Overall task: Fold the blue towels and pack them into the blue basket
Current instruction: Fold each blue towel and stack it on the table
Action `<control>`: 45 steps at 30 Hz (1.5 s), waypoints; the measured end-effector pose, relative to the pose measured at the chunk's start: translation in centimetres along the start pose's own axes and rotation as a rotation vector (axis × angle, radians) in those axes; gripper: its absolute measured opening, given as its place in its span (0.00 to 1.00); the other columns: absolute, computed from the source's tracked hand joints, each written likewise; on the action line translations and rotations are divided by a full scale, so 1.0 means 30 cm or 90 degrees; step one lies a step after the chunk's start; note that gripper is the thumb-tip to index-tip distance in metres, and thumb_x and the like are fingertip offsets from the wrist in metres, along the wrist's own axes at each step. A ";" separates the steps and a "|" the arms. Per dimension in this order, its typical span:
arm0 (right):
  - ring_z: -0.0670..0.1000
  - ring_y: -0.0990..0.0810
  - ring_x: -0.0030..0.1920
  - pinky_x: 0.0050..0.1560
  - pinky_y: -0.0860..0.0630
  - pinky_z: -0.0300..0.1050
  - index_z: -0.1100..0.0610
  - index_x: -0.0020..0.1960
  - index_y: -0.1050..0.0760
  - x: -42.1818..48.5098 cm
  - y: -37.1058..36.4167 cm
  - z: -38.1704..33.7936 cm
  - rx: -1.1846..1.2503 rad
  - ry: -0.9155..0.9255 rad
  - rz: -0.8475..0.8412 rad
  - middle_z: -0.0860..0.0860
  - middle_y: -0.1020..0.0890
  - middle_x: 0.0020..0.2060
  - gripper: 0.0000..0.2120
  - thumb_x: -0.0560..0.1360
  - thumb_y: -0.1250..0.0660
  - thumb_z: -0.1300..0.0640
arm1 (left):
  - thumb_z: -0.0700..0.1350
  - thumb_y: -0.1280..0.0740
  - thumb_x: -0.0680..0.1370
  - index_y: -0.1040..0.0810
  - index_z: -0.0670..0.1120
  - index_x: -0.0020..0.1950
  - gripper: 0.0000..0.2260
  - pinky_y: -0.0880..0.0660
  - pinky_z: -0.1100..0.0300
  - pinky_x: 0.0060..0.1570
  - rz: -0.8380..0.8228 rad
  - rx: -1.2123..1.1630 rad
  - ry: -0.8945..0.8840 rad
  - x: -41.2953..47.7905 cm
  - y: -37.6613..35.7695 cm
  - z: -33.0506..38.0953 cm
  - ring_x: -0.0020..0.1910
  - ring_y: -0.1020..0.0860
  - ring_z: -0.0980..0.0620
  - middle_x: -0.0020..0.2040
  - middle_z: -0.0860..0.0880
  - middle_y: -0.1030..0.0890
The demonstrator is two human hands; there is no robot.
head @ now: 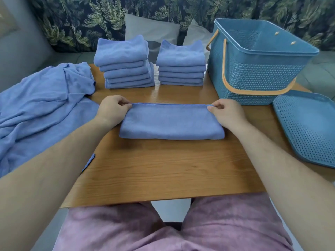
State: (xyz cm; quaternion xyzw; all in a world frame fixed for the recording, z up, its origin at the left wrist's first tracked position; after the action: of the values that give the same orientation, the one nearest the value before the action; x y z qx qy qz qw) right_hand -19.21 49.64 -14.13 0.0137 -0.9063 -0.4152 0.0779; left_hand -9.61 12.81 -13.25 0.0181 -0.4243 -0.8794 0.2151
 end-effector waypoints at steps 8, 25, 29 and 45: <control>0.57 0.22 0.54 0.53 0.26 0.50 0.52 0.57 0.20 -0.039 0.020 -0.078 -0.154 0.015 0.060 0.51 0.21 0.49 0.09 0.79 0.33 0.50 | 0.45 0.32 0.79 0.19 0.42 0.60 0.12 0.26 0.49 0.56 0.081 0.145 -0.054 -0.013 0.010 0.087 0.57 0.24 0.43 0.59 0.43 0.22; 0.49 0.59 0.82 0.80 0.62 0.52 0.42 0.83 0.52 -0.220 -0.191 -0.149 -0.323 0.099 -0.178 0.45 0.55 0.82 0.31 0.82 0.57 0.34 | 0.59 0.54 0.85 0.48 0.60 0.82 0.24 0.59 0.52 0.79 -0.214 0.270 -0.164 -0.166 -0.200 0.119 0.81 0.56 0.53 0.83 0.57 0.52; 0.52 0.61 0.82 0.79 0.65 0.57 0.44 0.83 0.53 -0.219 -0.132 -0.102 -0.371 0.058 -0.166 0.49 0.55 0.83 0.31 0.83 0.59 0.36 | 0.61 0.55 0.84 0.49 0.59 0.82 0.26 0.62 0.50 0.79 -0.207 0.299 -0.132 -0.154 -0.152 0.050 0.81 0.57 0.53 0.83 0.55 0.53; 0.54 0.30 0.60 0.59 0.38 0.53 0.41 0.61 0.23 -0.299 -0.227 -0.315 -0.254 0.187 -0.014 0.47 0.26 0.55 0.13 0.78 0.38 0.42 | 0.59 0.49 0.85 0.35 0.61 0.77 0.21 0.41 0.49 0.74 -0.204 0.309 -0.296 -0.144 -0.228 0.221 0.77 0.39 0.48 0.80 0.54 0.37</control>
State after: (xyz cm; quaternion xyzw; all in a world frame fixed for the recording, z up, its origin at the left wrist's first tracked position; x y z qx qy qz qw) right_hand -9.19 38.90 -14.36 0.0680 -0.7853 -0.5800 0.2055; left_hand -9.60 23.14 -14.82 -0.0653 -0.6500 -0.7562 -0.0384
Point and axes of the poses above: each hand's wrist, its own x-axis towards the middle knuckle, its own y-axis out of the back of the hand, z = x × y, the point moved 6 cm from there along x, towards the middle knuckle
